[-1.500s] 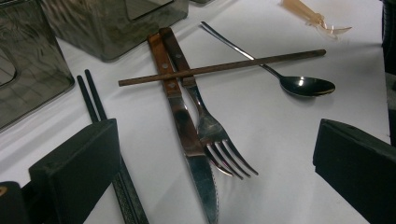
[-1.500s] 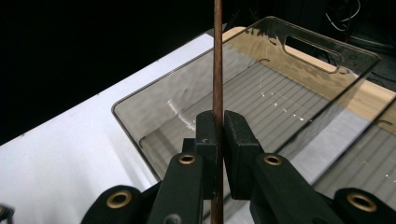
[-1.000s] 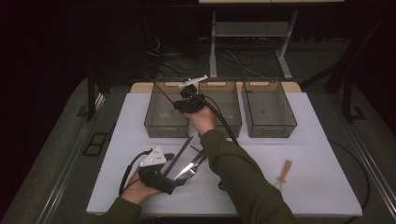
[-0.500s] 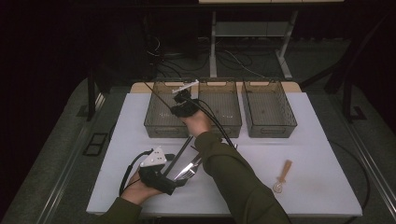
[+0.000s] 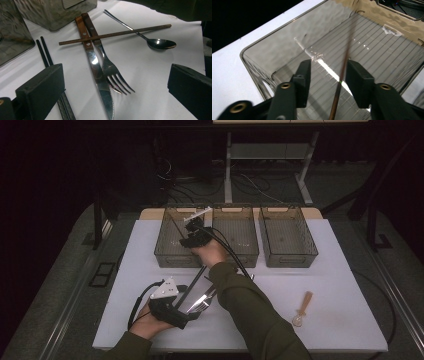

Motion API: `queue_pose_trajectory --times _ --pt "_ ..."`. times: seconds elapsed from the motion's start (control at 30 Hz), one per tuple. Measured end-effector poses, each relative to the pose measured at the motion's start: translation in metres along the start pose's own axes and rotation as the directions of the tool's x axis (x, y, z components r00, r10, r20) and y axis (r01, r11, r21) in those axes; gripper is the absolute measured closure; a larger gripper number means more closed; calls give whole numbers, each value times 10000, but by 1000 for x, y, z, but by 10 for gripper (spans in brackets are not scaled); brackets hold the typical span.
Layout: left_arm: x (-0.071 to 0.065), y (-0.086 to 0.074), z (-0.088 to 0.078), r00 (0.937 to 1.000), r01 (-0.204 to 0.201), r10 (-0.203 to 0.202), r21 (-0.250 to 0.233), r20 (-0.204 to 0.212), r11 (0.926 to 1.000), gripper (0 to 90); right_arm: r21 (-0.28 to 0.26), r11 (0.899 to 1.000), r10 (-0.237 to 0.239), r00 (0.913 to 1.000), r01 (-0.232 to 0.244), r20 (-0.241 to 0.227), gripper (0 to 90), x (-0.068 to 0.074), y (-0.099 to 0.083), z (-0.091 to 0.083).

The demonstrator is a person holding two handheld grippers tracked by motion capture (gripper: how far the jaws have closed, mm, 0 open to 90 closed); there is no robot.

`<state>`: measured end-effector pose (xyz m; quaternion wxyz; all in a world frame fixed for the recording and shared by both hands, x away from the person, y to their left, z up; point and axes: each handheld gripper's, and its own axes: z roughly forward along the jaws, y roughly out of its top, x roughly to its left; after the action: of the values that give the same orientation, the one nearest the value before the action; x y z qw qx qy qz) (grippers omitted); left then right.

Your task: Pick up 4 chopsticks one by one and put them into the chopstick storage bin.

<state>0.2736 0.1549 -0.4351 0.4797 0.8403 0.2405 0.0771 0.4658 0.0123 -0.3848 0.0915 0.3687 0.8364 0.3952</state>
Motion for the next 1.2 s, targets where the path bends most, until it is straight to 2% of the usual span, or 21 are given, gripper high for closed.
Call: queue_pose_trajectory --times 0.2,0.5,0.73,0.93,1.2 --pt "1 0 0 10000 -59 59 -29 -34 10000 2 49 10000 22 9994 -20 -355 469 -4 2 -10" --pt "0 0 0 10000 -31 31 1 -75 10000 2 -391 9989 -283 9958 249 -874 420 -10 -4 -40" --pt "0 0 0 9999 -35 34 -36 -104 10000 1 -484 9976 -540 9913 485 -1200 393 -12 -10 -63" --pt "1 0 0 9999 -102 102 -13 -98 9999 1 -492 9960 -817 9852 751 -1506 379 -13 -21 -81" --pt "1 0 -1 9999 104 -105 -126 -41 9999 1 -553 9933 -1098 9781 1015 -1769 379 -18 -41 -102"
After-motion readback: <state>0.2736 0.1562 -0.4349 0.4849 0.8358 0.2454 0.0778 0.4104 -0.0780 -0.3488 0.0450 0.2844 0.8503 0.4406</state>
